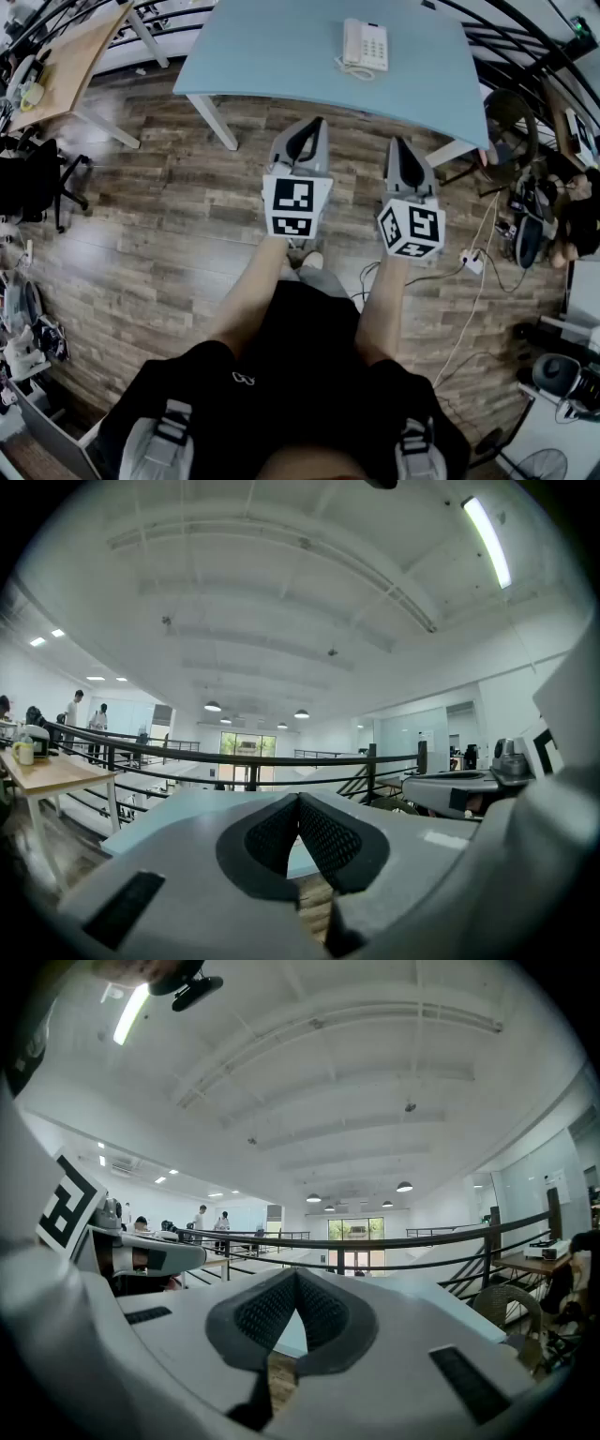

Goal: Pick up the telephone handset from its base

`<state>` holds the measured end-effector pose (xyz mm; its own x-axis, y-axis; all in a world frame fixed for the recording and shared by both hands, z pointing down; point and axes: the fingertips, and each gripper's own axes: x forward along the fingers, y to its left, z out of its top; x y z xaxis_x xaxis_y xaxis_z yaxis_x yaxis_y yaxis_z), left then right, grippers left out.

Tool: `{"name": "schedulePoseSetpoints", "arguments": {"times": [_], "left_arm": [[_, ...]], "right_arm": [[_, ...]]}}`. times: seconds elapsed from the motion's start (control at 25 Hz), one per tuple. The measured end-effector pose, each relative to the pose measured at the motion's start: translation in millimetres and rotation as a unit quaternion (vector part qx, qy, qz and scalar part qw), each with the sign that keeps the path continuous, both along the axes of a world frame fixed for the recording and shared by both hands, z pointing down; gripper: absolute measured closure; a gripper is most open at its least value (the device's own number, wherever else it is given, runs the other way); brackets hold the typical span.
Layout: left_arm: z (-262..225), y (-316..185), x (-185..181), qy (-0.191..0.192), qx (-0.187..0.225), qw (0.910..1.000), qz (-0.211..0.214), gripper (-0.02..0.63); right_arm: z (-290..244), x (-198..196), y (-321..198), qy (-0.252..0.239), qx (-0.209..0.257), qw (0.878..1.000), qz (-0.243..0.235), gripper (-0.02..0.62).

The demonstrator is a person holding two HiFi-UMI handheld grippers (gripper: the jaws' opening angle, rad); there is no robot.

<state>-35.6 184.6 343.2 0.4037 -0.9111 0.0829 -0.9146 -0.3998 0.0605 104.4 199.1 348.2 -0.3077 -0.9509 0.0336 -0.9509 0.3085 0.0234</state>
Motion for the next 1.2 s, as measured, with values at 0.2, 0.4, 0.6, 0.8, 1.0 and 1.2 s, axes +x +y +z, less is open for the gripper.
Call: {"name": "schedulePoseSetpoints", "arguments": {"times": [0.2, 0.4, 0.6, 0.8, 1.0, 1.2], "left_arm": [[11, -2, 12, 0.002, -0.009, 1.0000, 0.002, 0.609], [15, -8, 22, 0.000, -0.009, 1.0000, -0.002, 0.609], [2, -20, 23, 0.015, 0.000, 0.9998, -0.015, 0.609], [-10, -22, 40, 0.024, 0.015, 0.9995, -0.011, 0.609], [-15, -32, 45, 0.028, 0.024, 0.9993, -0.012, 0.609], [-1, -72, 40, 0.032, 0.011, 0.9992, -0.022, 0.609]], "right_arm": [[5, 10, -3, -0.011, 0.002, 1.000, -0.004, 0.601], [9, 18, -12, -0.021, 0.005, 1.000, -0.017, 0.601], [-3, 14, -24, -0.033, 0.015, 0.999, -0.040, 0.601], [-11, 19, -32, -0.046, 0.027, 0.997, -0.058, 0.600], [-12, 22, -42, -0.049, 0.026, 0.996, -0.066, 0.600], [-1, 34, -79, -0.049, 0.015, 0.997, -0.058, 0.601]]}}
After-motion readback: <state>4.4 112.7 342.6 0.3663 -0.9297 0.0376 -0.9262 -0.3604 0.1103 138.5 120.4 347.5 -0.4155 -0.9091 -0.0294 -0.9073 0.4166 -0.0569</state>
